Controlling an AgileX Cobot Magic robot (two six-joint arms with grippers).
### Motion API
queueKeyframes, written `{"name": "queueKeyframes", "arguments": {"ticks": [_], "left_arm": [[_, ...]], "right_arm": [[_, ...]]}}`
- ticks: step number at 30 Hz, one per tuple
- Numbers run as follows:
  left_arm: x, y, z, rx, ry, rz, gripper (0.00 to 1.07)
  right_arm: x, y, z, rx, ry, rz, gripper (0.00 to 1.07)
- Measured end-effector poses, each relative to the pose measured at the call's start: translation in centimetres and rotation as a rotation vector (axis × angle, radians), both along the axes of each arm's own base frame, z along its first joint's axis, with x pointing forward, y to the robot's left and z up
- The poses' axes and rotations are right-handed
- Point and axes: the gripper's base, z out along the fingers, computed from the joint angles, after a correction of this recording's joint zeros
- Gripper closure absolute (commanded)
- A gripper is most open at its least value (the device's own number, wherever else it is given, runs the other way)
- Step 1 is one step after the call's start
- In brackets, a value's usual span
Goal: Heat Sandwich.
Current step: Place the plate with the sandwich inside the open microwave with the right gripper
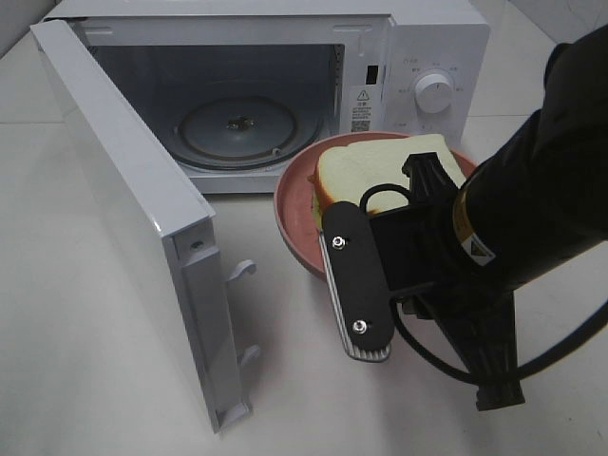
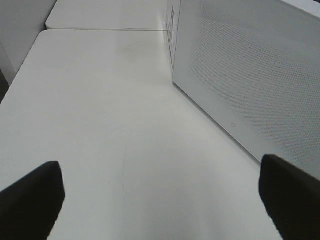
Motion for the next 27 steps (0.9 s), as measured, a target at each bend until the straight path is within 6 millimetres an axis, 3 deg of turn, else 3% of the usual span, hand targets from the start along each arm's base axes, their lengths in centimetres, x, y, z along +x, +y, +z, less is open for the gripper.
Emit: {"name": "queueKeyframes", "arguments": {"ticks": [27], "left_arm": [[0.0,0.0,0.0,0.000,0.000,0.000,0.07]], "right_arm": [[2.8,-2.6,-0.2,0.015,0.073,0.411,1.07]]}}
